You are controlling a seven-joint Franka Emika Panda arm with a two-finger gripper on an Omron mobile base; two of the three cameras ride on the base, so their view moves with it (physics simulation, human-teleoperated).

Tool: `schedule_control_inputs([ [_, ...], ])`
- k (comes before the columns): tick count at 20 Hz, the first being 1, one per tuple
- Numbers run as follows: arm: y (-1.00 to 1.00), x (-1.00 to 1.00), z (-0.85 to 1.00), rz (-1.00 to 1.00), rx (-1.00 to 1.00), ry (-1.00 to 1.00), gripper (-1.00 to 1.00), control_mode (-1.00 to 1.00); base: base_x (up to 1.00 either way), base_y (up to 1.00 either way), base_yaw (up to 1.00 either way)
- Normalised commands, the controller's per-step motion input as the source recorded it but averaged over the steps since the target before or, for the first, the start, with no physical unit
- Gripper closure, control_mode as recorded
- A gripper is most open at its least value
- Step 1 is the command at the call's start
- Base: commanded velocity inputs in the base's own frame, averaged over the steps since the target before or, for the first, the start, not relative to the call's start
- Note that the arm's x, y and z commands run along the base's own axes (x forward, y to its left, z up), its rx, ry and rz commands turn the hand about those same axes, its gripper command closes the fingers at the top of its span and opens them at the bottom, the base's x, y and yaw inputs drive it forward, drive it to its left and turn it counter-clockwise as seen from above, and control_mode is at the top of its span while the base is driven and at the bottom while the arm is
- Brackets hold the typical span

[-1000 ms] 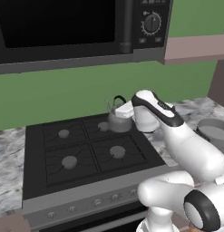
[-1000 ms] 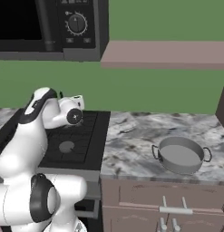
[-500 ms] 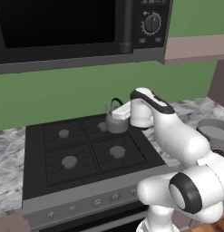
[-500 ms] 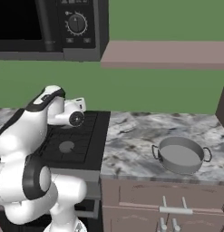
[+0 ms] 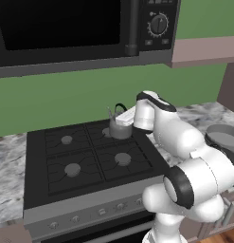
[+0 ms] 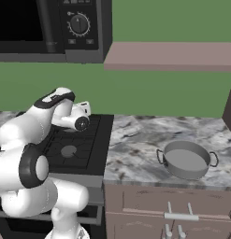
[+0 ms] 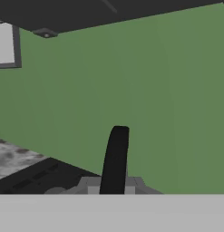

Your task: Pick the kettle from the cabinet and place it on a stove burner. Then pick the pot from the counter and place it on another stove burner. Finally, turn both burners on.

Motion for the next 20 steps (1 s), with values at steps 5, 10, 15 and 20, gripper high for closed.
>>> schedule_control_inputs([
  [5,0.02,0.25,-0.06,0.0,0.0,0.0,1.0,-1.0,0.0,0.0,0.0],
  [10,0.08,0.35,-0.14,0.0,0.0,0.0,1.0,-1.0,0.0,0.0,0.0],
  [15,0.13,0.28,-0.2,0.0,0.0,0.0,1.0,-1.0,0.0,0.0,0.0],
  [20,0.11,0.24,-0.26,0.0,0.0,0.0,1.0,-1.0,0.0,0.0,0.0],
])
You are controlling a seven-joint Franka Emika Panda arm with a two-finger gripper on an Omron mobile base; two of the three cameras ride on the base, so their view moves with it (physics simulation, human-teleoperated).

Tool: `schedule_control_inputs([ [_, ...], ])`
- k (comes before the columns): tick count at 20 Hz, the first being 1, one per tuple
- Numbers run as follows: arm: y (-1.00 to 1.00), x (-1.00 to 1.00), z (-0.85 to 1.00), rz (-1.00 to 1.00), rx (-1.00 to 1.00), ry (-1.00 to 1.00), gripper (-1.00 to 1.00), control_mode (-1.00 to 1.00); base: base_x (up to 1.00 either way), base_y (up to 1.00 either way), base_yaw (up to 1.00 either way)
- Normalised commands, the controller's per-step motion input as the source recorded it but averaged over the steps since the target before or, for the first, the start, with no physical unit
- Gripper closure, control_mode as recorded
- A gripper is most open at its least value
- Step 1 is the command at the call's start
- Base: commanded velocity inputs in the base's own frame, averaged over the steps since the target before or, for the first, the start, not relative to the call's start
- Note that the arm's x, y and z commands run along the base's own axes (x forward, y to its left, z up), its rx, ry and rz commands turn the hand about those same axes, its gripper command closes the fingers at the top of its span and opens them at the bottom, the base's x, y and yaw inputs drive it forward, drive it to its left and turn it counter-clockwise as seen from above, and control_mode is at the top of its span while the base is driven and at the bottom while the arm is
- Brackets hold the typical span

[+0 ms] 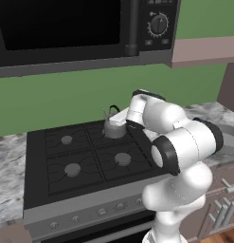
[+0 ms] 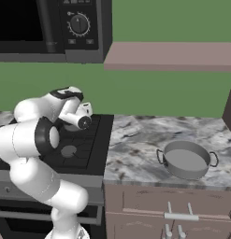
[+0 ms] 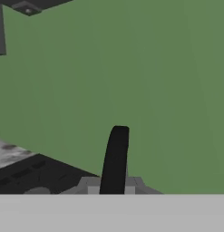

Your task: Pick the kettle from the cabinet and place it on a stove burner. Then pick the pot from the counter and place it on another stove burner. Finally, turn both burners on.

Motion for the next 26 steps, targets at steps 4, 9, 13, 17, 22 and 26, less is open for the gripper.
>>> schedule_control_inputs([
  [4,0.1,0.27,-0.22,0.0,0.0,-0.03,1.0,-1.0,0.0,0.0,0.0],
  [9,0.03,0.23,-0.16,0.0,0.0,-0.06,1.0,-1.0,0.0,0.0,0.0],
  [13,0.03,0.26,-0.14,0.0,0.0,-0.04,1.0,-1.0,0.0,0.0,0.0],
  [17,0.01,0.29,-0.19,0.0,0.0,0.0,1.0,-1.0,0.0,0.0,0.0],
  [22,0.0,0.35,-0.15,0.0,0.0,0.0,1.0,-1.0,0.0,0.0,0.0],
  [26,0.01,0.36,-0.14,0.0,0.0,0.0,1.0,-1.0,0.0,0.0,0.0],
])
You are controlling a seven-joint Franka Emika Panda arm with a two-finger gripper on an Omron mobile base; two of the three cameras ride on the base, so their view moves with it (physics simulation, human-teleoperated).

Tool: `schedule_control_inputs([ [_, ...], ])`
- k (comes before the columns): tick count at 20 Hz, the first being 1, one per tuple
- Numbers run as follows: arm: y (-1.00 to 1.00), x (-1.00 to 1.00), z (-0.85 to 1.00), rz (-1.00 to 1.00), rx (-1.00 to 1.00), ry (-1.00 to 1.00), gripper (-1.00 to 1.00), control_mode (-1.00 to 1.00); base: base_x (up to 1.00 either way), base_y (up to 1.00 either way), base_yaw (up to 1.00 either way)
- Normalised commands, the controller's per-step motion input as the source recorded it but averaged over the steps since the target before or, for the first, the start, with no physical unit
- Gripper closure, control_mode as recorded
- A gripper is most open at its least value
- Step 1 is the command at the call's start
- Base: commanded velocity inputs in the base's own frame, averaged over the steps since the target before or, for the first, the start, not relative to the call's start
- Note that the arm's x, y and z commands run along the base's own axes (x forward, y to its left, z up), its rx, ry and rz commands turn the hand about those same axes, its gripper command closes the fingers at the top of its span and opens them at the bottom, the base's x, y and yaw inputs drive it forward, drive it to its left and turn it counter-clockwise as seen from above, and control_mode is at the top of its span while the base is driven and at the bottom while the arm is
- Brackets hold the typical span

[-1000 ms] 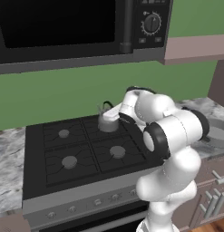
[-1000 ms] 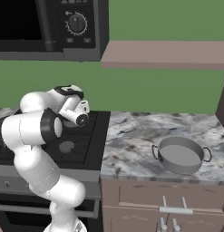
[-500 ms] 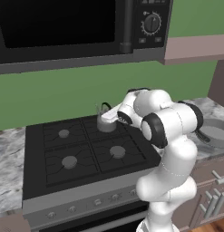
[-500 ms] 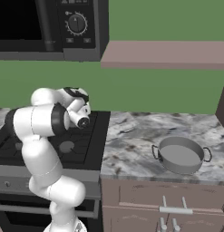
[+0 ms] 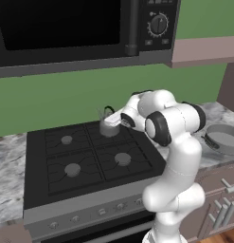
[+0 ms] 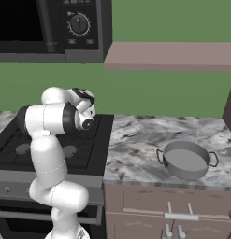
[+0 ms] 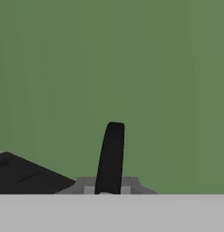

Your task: Pick the kettle from the cabinet and place it on a stove burner. Then pick the pot from the counter and place it on another stove burner. Finally, turn both burners on.

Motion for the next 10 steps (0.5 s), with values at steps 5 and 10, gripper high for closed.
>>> schedule_control_inputs([
  [5,0.04,0.23,-0.15,0.0,0.0,0.0,1.0,-1.0,0.0,0.0,0.0],
  [10,0.03,0.07,-0.1,0.0,0.0,0.0,-1.0,-1.0,0.0,0.0,0.0],
])
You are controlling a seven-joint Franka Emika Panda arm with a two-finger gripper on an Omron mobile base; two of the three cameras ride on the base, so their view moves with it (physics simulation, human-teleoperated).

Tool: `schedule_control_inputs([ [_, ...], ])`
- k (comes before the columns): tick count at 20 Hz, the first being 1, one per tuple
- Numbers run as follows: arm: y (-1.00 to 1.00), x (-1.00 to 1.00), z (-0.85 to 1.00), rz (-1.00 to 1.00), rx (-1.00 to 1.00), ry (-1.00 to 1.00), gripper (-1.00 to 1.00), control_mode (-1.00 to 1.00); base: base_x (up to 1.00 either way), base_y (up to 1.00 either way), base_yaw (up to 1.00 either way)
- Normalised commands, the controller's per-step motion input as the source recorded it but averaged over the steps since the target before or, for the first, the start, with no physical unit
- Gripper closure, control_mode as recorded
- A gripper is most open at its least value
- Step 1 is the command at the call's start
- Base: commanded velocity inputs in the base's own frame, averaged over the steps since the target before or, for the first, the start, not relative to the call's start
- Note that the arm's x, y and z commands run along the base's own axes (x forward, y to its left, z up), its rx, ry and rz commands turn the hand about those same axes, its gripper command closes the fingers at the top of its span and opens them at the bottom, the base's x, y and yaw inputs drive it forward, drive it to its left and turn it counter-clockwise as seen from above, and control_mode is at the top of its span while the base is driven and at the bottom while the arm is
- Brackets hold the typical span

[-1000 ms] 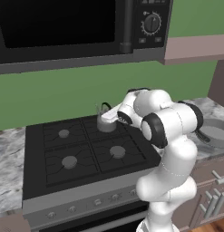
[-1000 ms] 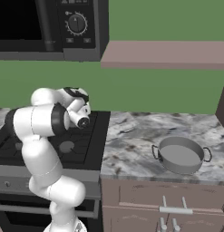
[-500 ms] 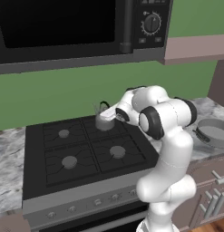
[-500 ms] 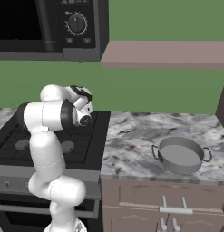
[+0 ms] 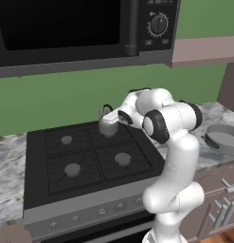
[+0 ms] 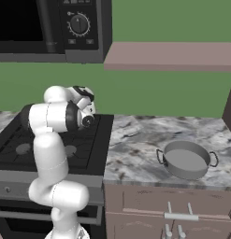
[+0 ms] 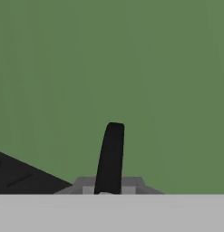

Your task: Pick the kettle from the cabinet and place it on a stove burner. Then pick the pot from the counter and place it on another stove burner. Finally, turn both burners on.

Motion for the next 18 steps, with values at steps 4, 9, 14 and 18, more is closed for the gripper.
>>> schedule_control_inputs([
  [4,0.0,0.01,-0.07,0.0,0.0,0.0,-1.0,-1.0,0.0,0.0,0.0],
  [9,0.0,-0.08,-0.1,0.0,0.0,0.0,-1.0,-1.0,0.0,0.0,0.0],
  [14,0.0,-0.18,-0.03,0.0,0.0,0.0,-1.0,-1.0,0.0,0.0,0.0],
  [18,0.0,-0.28,0.0,0.0,0.0,0.0,-1.0,-1.0,0.0,0.0,0.0],
])
